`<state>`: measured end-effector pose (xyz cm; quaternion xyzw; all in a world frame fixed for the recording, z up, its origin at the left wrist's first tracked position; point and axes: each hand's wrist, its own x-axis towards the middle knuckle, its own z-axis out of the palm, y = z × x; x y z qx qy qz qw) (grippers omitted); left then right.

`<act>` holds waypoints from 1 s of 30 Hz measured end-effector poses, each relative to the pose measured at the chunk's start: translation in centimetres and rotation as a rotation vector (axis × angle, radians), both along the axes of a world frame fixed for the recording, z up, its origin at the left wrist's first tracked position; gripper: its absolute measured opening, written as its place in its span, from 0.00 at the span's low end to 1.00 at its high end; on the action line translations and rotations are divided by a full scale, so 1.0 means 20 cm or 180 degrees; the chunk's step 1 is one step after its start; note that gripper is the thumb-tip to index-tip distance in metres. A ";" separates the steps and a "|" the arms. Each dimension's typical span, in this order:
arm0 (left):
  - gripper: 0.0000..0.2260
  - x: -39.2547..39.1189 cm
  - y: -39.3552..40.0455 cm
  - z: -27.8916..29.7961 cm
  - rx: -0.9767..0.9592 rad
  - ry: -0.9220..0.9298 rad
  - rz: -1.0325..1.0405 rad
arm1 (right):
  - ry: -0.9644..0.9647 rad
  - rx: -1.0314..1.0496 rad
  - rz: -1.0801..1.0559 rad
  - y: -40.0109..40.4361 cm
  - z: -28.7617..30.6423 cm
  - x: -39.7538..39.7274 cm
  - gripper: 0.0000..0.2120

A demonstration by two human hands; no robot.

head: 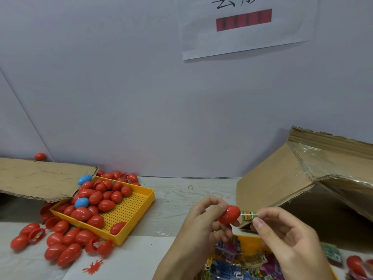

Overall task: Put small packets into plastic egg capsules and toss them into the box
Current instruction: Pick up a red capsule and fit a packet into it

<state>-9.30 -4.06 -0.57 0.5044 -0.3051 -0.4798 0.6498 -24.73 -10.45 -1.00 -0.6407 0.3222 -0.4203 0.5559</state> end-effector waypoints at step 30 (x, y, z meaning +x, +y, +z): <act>0.12 -0.02 0.00 -0.04 -0.0129 -0.0379 0.0008 | 0.0221 -0.0711 -0.0391 0.02 -0.02 0.01 0.12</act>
